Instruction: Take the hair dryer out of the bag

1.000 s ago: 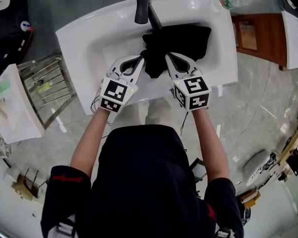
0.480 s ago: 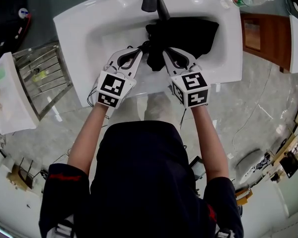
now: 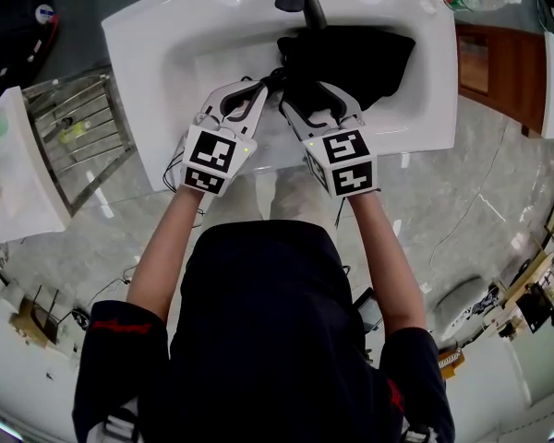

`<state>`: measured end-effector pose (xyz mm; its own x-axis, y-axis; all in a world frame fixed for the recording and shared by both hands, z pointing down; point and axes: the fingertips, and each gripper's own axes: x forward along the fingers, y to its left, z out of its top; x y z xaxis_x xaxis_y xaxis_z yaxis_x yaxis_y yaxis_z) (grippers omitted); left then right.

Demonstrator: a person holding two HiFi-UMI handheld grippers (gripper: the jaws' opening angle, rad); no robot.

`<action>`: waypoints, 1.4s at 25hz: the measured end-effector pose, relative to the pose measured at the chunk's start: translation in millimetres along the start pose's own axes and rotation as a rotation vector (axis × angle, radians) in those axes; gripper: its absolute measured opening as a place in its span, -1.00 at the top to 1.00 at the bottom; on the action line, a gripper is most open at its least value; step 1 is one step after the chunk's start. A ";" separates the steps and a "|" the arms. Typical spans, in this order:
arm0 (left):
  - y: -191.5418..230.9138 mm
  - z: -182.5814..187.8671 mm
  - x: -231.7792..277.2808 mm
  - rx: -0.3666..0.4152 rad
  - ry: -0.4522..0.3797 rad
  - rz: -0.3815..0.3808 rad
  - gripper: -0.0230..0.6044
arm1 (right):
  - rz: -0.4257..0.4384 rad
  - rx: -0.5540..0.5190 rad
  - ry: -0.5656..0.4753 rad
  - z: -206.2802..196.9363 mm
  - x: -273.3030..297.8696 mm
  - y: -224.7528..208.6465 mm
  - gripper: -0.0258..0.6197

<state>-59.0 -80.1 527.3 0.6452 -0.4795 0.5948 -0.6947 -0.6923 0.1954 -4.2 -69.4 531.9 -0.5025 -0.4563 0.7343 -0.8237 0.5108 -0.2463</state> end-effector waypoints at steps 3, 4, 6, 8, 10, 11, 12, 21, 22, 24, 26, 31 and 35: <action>0.4 -0.8 -0.6 0.001 0.000 0.003 0.89 | 0.007 -0.012 0.023 -4.3 3.7 6.9 0.05; 0.6 -1.0 -0.7 0.000 -0.001 0.005 0.89 | 0.005 -0.015 0.027 -5.6 4.4 8.6 0.03; 1.5 -0.9 -1.1 -0.004 -0.004 0.007 0.89 | -0.019 -0.037 0.027 -6.4 5.0 10.3 -0.02; 2.3 -0.7 -1.2 -0.006 -0.005 0.009 0.89 | -0.066 -0.089 0.015 -4.6 4.7 10.9 -0.06; 2.7 -1.1 -1.2 -0.008 -0.007 0.010 0.89 | -0.098 -0.155 0.013 -3.8 4.6 15.8 -0.07; 3.0 -1.3 -1.3 -0.009 -0.007 0.010 0.89 | -0.103 -0.182 0.019 -5.0 5.4 20.0 -0.07; 3.4 -1.4 -1.3 -0.010 -0.008 0.010 0.89 | -0.105 -0.202 0.028 -7.1 6.9 24.6 -0.07; 3.2 -3.4 -0.8 -0.014 -0.004 0.001 0.89 | -0.182 -0.311 0.106 -24.8 23.9 19.2 -0.07; 3.0 -3.9 -0.9 -0.015 -0.003 0.001 0.89 | -0.186 -0.311 0.109 -24.5 24.3 16.9 -0.07; 2.5 -4.9 -0.6 -0.016 0.000 0.000 0.89 | -0.193 -0.314 0.115 -23.8 24.9 12.8 -0.07; 2.0 -5.8 -0.2 -0.016 0.002 0.000 0.89 | -0.200 -0.318 0.116 -23.2 25.5 9.8 -0.07; 1.8 -7.4 0.9 -0.016 0.007 0.002 0.89 | -0.240 -0.316 0.120 -20.7 25.1 -6.4 -0.07; 1.7 -8.9 2.1 -0.016 0.014 0.003 0.89 | -0.274 -0.293 0.126 -16.6 22.4 -27.8 -0.07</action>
<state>-61.7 -77.5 535.8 0.6384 -0.4743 0.6062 -0.7020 -0.6818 0.2059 11.8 -81.7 565.7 -0.2244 -0.5206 0.8238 -0.8035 0.5771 0.1459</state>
